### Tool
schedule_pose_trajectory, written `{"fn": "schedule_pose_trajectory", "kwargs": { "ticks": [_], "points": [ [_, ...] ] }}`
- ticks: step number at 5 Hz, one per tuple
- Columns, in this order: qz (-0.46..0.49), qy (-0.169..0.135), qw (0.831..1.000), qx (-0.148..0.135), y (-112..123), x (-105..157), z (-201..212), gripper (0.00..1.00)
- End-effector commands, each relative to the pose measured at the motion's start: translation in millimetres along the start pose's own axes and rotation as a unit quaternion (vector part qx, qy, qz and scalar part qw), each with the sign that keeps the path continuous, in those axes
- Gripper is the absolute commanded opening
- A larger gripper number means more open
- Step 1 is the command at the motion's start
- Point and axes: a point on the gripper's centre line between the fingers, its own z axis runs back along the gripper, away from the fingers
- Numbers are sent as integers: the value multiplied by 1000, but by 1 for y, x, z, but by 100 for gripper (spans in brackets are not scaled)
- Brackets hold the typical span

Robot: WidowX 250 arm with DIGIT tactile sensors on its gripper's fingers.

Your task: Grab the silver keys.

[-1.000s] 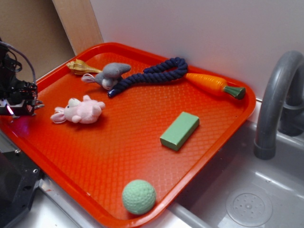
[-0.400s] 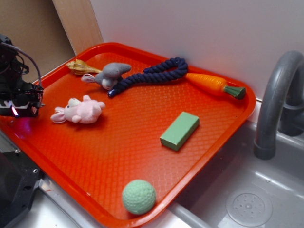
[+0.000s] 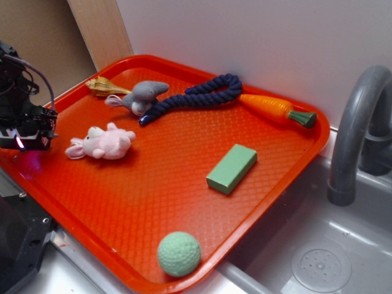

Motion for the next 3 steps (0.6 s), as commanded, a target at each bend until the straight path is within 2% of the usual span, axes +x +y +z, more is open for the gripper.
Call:
{"fn": "schedule_pose_trajectory", "kwargs": {
  "ticks": [1,2,3],
  "points": [
    [-90,-37,992,-77,-14,4,72,0],
    [-139,-22,981,-131,-25,13,127,0],
    [-122,-11,982,-144,-11,29,161,16]
  ]
}}
